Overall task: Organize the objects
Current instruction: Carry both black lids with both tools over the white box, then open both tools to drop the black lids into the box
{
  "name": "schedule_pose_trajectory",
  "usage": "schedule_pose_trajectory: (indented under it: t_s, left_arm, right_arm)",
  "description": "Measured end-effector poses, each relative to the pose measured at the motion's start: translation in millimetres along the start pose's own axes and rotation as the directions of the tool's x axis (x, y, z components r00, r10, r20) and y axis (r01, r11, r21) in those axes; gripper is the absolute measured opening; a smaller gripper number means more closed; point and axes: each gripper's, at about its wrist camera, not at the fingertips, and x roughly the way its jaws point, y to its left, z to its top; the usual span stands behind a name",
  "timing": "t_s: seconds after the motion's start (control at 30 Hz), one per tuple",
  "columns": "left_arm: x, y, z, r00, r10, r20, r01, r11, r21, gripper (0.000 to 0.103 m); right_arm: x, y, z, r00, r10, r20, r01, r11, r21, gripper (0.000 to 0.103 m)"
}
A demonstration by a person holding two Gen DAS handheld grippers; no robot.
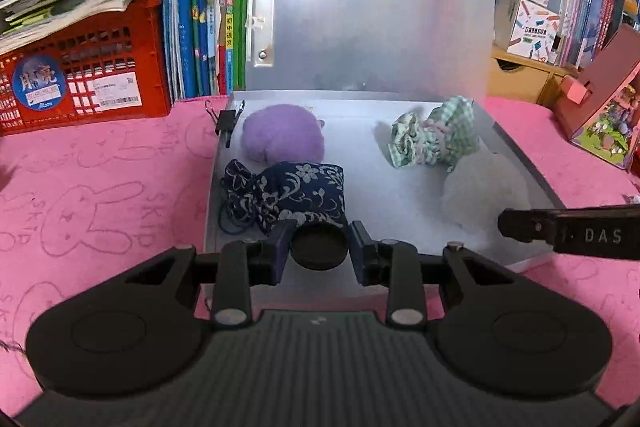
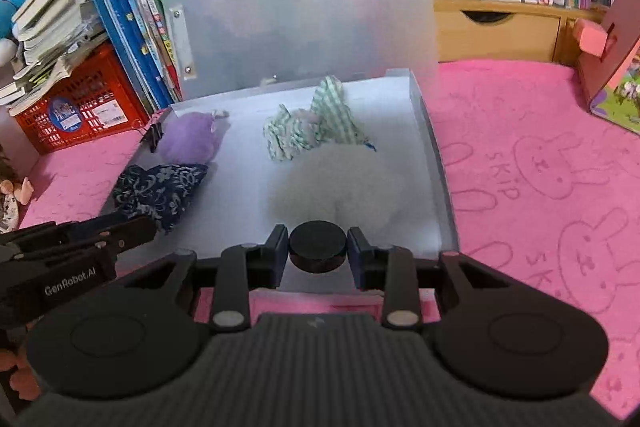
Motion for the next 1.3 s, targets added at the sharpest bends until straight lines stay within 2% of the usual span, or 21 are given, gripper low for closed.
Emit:
schedule_pose_trajectory:
  t_s: [0.37,0.57,0.93,1.03,1.1,1.2,1.27,1.3]
  left_arm:
    - [33.1,6.7,9.9,0.998,0.047,-0.037,-0.047,0.999,0.019,0.037]
    - [46.3,11.5,19.4,0.997,0.064,-0.035,-0.064,0.998,0.012,0.037]
    - [52.4,13.1,18.4,0.997,0.066,-0.027,-0.065,0.998,0.022,0.037]
    - [52.3,12.4,18.2,0.997,0.067,-0.025,-0.066,0.998,0.023,0.038]
    - [51.8,12.1,17.8,0.997,0.067,-0.025,-0.066,0.997,0.026,0.038]
    - [49.8,10.7,18.2,0.998,0.063,-0.027,-0.063,0.998,0.023,0.039]
    - [46.6,9.2,18.7,0.998,0.062,-0.025,-0.061,0.998,0.022,0.051]
    - [43.8,8.1,18.9,0.998,0.062,-0.019,-0.062,0.998,0.024,0.053]
  right_arm:
    - [24.3,-16.6,15.9,0.999,-0.041,0.008,0.040,0.997,0.059,0.036]
    - [33.1,-18.7,27.2,0.997,-0.073,0.022,0.072,0.997,0.040,0.036]
    - [46.5,-22.7,19.5,0.996,-0.088,-0.003,0.088,0.995,0.048,0.037]
    - [45.0,-21.8,19.3,0.996,-0.090,-0.002,0.090,0.995,0.047,0.040]
    - [44.0,-21.2,19.1,0.996,-0.092,-0.001,0.092,0.995,0.047,0.057]
    - [41.0,-20.5,18.7,0.996,-0.087,0.007,0.086,0.995,0.041,0.059]
    - [36.9,-19.4,17.8,0.996,-0.083,0.009,0.083,0.996,0.037,0.059]
    - [34.4,-18.4,17.3,0.997,-0.082,0.011,0.082,0.996,0.034,0.060]
